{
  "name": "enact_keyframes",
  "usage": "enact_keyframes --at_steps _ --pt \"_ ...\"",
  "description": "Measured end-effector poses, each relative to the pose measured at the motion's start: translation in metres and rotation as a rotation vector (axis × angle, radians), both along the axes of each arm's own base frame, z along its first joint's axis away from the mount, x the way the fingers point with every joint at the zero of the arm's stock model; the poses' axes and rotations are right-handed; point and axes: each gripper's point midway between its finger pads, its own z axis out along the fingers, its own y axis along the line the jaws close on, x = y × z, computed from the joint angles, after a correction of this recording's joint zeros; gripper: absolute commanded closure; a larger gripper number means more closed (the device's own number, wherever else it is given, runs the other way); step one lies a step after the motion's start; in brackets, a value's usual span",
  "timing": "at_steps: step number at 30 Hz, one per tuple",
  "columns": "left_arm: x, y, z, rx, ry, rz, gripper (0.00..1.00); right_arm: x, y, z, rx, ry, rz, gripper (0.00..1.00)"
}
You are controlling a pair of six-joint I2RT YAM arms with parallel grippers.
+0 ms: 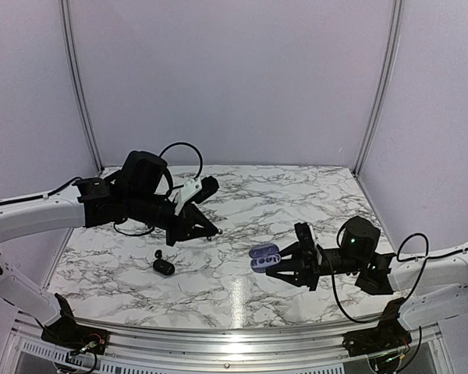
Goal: Insert the wireless bluetooth earbuds into the charging case
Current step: Place the left earbud in the left side groove of the charging case.
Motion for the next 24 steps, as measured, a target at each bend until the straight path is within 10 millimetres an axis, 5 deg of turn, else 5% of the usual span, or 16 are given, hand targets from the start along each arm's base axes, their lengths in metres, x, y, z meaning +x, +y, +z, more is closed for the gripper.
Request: enact_keyframes --at_steps 4,11,24 --pt "-0.039 -0.018 0.028 -0.079 -0.076 -0.146 1.00 -0.007 0.000 0.006 0.021 -0.015 0.042 1.00" --pt "-0.082 -0.038 0.035 -0.118 -0.121 -0.301 1.00 -0.011 0.002 0.005 0.018 -0.010 0.075 1.00" --pt "-0.091 -0.071 0.028 -0.117 -0.169 -0.351 1.00 -0.010 0.009 0.004 0.007 0.026 0.091 1.00"
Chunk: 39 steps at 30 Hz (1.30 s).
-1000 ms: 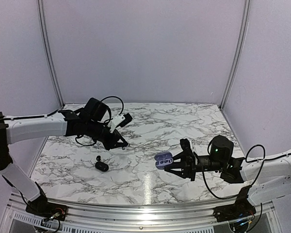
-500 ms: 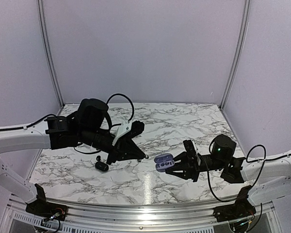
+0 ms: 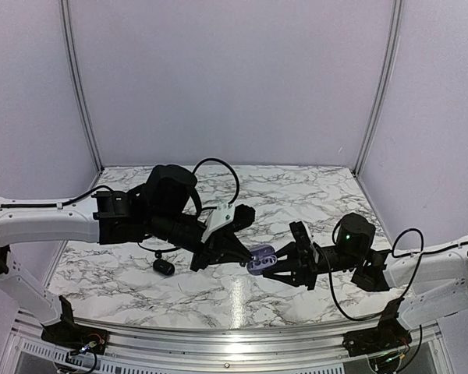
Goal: Insert the wireless bluetooth earbuds into the charging case
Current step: Place the left earbud in the left side groove of the charging case.
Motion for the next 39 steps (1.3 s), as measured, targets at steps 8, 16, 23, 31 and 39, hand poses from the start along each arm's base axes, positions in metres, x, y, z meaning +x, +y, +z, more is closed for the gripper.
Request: enact_keyframes --at_steps 8,16,23,31,39 --pt "0.003 -0.009 -0.005 -0.002 -0.012 0.008 1.00 -0.001 0.001 0.002 0.004 0.006 0.003 1.00" --pt "0.004 -0.012 -0.008 -0.003 -0.022 0.017 1.00 -0.003 0.000 0.008 0.020 0.000 0.005 1.00" --pt "0.004 -0.016 -0.001 -0.030 -0.034 0.021 1.00 -0.003 -0.001 0.014 0.039 -0.013 0.002 1.00" --pt "0.007 -0.017 0.000 -0.037 -0.043 0.032 1.00 -0.002 -0.001 0.016 0.048 -0.018 -0.003 1.00" --pt "0.007 -0.018 0.000 -0.039 -0.048 0.034 0.99 -0.001 -0.002 0.019 0.051 -0.022 -0.014 1.00"
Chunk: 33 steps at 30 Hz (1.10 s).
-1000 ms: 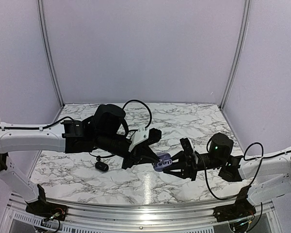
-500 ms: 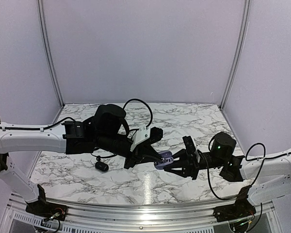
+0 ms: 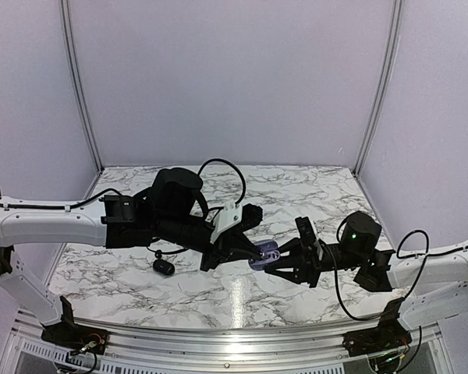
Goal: Insert the wireless bluetooth earbuds into the charging case
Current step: Place the left earbud in the left side groove of the charging case.
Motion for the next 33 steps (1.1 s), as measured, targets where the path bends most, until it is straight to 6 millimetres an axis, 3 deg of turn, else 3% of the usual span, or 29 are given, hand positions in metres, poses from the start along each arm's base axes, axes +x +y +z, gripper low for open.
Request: enact_keyframes --at_steps 4,10,17,26,33 --pt "0.000 0.000 0.000 0.000 0.000 0.000 0.96 0.000 0.000 0.000 0.000 0.000 0.001 1.00" --pt "0.001 0.000 -0.001 0.003 -0.006 0.007 0.83 0.000 0.000 0.000 0.001 -0.002 0.002 1.00" --pt "0.003 0.000 -0.001 0.006 -0.009 0.020 0.80 0.000 0.000 0.000 0.001 -0.002 0.001 1.00" --pt "0.003 0.004 0.002 0.009 -0.030 0.020 0.66 0.001 0.000 0.000 0.000 -0.002 -0.003 1.00" --pt "0.002 0.010 0.004 0.023 -0.061 0.015 0.63 0.001 0.001 -0.006 -0.016 0.007 0.001 1.00"
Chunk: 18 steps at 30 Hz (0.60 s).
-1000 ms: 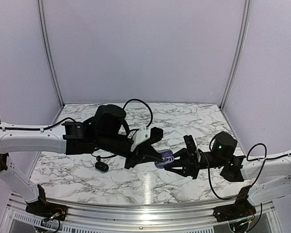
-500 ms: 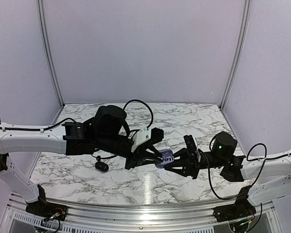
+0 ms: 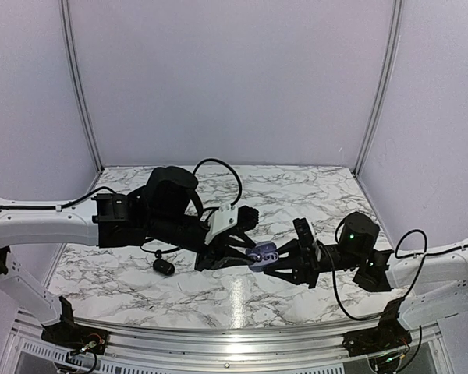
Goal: Insert the wireless bluetooth earbuds into the charging case
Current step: Place the left earbud in the left side groove of the charging case, then adjust the left earbud in the left side groove of the charging case.
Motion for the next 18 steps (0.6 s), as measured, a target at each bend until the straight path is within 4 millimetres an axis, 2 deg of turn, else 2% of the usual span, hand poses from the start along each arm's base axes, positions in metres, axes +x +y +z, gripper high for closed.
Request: enact_keyframes --at_steps 5,13,18 --pt "0.000 0.007 -0.004 0.039 -0.044 -0.005 0.63 0.000 0.001 -0.010 -0.029 0.024 0.006 1.00" --pt "-0.011 0.016 -0.014 0.144 -0.139 -0.072 0.50 -0.001 0.004 -0.016 -0.058 0.050 0.029 1.00" --pt "-0.024 0.021 -0.030 0.223 -0.240 -0.125 0.45 -0.004 0.007 -0.019 -0.074 0.071 0.063 1.00"
